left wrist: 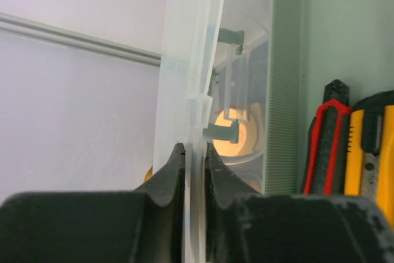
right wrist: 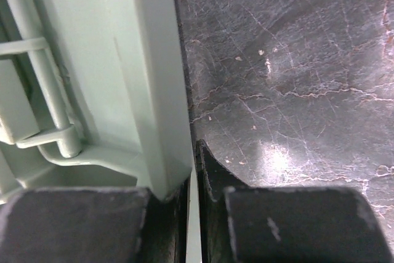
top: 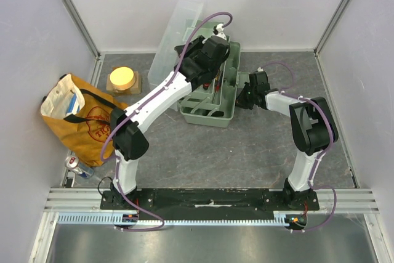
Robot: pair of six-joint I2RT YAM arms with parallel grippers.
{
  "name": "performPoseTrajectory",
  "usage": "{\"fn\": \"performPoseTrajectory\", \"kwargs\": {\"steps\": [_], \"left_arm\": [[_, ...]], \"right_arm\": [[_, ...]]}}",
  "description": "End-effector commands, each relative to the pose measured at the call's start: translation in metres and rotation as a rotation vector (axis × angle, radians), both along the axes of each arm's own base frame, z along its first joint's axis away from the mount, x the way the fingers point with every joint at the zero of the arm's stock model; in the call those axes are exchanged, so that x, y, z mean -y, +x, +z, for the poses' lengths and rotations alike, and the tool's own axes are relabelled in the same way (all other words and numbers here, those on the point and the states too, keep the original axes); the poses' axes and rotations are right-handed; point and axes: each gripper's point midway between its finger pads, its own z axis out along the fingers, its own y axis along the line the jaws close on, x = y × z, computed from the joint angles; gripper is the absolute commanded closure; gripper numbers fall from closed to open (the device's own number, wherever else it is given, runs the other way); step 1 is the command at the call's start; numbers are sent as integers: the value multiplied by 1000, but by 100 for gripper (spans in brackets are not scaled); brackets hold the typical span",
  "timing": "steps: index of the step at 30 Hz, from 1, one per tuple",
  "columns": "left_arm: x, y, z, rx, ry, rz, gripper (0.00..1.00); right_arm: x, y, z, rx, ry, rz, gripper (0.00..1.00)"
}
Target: Pack the tool kit
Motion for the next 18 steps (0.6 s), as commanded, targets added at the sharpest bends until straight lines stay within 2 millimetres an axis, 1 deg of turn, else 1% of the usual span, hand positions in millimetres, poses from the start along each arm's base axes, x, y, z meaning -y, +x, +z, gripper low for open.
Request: {"fn": "performPoseTrajectory", "kwargs": {"steps": [1,3,6,9,12,14,18], "left_arm": [[65,-10,38,167,-265,-152,81],[72,-11,33,159,-266,-162,74],[80,-14,25,146,-265,-176,70],[84,-18,17,127,-276,-185,61],[89,-22,11,103,-300,-204,56],[97,-28,11,94,-338,-228,52],[127,-46,10,14,-484,-350,43]], "right_arm": [[-23,15,22,56,72,34,88],[-23,15,20,51,71,31,88],[-22,15,18,45,72,27,89],[-23,16,19,45,74,25,90],[-21,16,17,42,67,13,90],[-19,16,16,36,64,6,91],[-11,18,14,27,55,-22,90]]}}
